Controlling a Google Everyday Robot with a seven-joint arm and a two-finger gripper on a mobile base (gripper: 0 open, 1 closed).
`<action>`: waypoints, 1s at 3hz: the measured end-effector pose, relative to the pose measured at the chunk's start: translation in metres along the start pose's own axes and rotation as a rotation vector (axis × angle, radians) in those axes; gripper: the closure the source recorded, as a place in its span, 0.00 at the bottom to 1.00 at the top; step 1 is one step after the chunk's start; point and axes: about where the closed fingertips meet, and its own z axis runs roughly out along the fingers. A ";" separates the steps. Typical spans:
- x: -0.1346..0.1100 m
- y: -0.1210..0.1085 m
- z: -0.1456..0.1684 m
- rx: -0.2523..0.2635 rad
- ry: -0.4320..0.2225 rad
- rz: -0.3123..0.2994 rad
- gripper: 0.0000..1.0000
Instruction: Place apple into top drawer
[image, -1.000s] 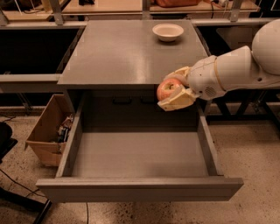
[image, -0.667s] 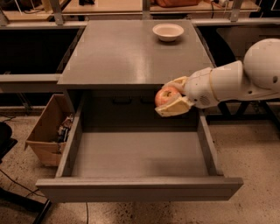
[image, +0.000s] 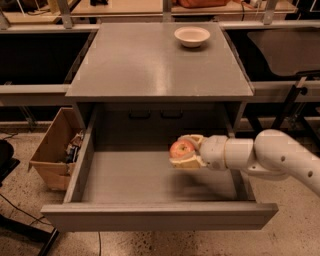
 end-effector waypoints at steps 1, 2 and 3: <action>0.039 -0.002 0.028 -0.014 -0.008 -0.064 1.00; 0.053 -0.001 0.060 -0.067 0.042 -0.141 1.00; 0.052 0.002 0.065 -0.078 0.044 -0.148 0.81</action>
Offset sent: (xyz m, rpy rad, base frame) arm 0.0341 0.0537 -0.1018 -0.1812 -0.1057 0.2047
